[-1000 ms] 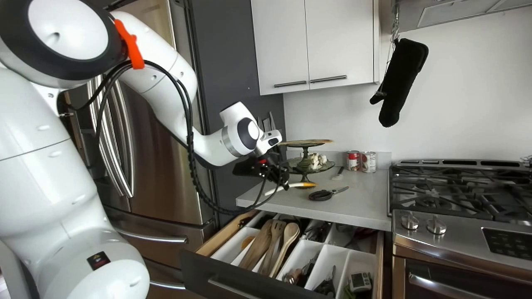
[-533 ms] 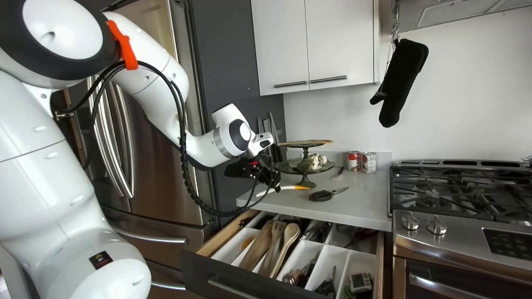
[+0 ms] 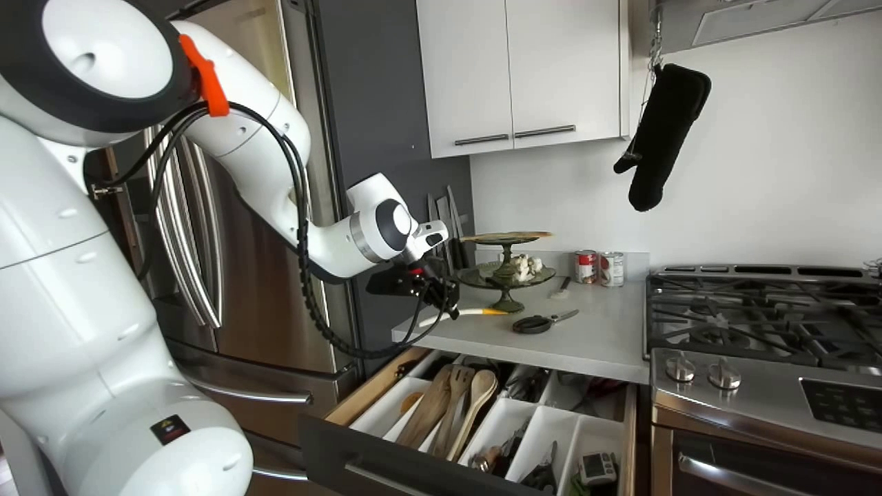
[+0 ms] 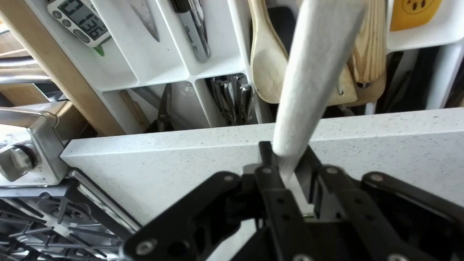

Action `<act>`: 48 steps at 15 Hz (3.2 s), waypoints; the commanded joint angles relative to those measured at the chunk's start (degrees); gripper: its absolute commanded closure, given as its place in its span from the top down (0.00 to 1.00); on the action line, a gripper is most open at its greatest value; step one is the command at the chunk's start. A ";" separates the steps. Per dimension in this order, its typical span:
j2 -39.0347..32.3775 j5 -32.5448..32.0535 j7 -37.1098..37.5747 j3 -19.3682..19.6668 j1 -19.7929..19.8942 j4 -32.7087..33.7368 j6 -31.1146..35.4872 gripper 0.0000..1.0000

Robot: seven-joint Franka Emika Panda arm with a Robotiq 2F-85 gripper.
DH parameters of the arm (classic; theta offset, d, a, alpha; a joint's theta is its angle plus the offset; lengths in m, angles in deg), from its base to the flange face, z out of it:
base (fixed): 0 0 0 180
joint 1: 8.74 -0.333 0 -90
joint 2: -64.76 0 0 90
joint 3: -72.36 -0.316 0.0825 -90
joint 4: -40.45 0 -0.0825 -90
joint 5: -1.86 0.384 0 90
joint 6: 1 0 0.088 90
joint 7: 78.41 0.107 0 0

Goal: Move the spoon within the drawer to the right then put the stirring spoon into the drawer

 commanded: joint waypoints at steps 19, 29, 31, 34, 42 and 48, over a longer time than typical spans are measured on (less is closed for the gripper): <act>7.86 19.49 -17.69 -4.19 -15.09 -13.44 -7.60 0.05; -1.16 17.08 -17.03 -4.50 -12.16 -13.44 2.68 0.05; -2.75 16.32 -16.64 -4.55 -11.34 -13.42 4.55 0.05; -4.98 15.66 -16.61 -4.27 -10.66 -13.42 6.49 0.05; -9.21 8.86 -12.17 -4.79 -7.42 -13.11 13.49 0.05; -11.63 5.41 -9.33 -4.89 -6.88 -12.19 14.11 0.05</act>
